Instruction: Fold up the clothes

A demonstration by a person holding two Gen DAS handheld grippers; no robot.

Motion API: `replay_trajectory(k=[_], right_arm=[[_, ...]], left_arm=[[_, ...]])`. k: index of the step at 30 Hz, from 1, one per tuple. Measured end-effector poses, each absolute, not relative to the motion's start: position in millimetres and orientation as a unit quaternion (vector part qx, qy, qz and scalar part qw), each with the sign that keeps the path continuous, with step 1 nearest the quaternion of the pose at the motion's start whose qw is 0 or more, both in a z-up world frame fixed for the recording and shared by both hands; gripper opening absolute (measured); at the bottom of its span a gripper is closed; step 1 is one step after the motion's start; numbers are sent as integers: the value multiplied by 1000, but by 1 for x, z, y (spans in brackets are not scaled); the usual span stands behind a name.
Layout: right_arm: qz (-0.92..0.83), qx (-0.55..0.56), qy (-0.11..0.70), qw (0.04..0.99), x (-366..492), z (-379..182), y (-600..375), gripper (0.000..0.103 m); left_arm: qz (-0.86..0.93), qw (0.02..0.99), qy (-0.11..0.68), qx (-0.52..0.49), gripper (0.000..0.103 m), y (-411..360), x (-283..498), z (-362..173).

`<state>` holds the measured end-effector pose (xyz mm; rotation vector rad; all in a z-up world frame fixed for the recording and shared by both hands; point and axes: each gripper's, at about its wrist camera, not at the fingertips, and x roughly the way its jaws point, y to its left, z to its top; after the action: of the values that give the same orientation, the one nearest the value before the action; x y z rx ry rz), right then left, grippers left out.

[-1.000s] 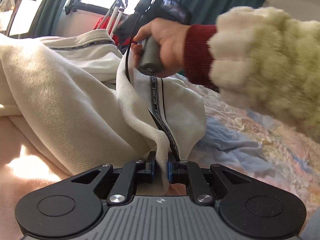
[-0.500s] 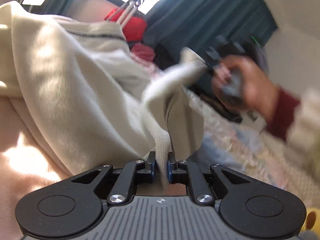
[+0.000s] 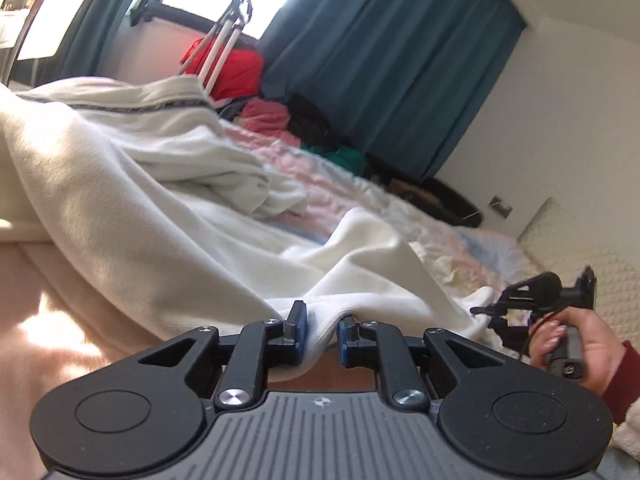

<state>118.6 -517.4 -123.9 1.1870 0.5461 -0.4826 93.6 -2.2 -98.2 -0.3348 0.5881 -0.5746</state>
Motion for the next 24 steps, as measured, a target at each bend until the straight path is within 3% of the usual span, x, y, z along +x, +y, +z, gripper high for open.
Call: replay_trajectory(k=[7,8,11,13,18,21,23,24], right_arm=[[-212,588,259,737,117,-139,-520,12],[-209,594,261,732,117,-142,-522,12],[-195,633,251,706,117,-154,-532,20],[-184,654,241,693,117,-161,-535,36],[-172,618,262,721,134,-158,-539,40],[-177,555,290,759,146,-149,-536,37],[-188,500,300,790,152,-139,-533,27],[-195,475,302,803,155,-135,-531,16]], left_arm=[[-253,904,307,-156,32,9,85,-96],[-247,903,311,-163,38,13,84,-94],[-219,903,309,-202,76,28,83,-93],[-201,902,308,-228,77,38,83,-92],[-153,886,313,-307,77,63,93,-97],[-128,875,312,-347,78,79,100,-103],[-107,865,311,-380,79,92,103,-107],[-93,857,308,-402,79,100,103,-110]])
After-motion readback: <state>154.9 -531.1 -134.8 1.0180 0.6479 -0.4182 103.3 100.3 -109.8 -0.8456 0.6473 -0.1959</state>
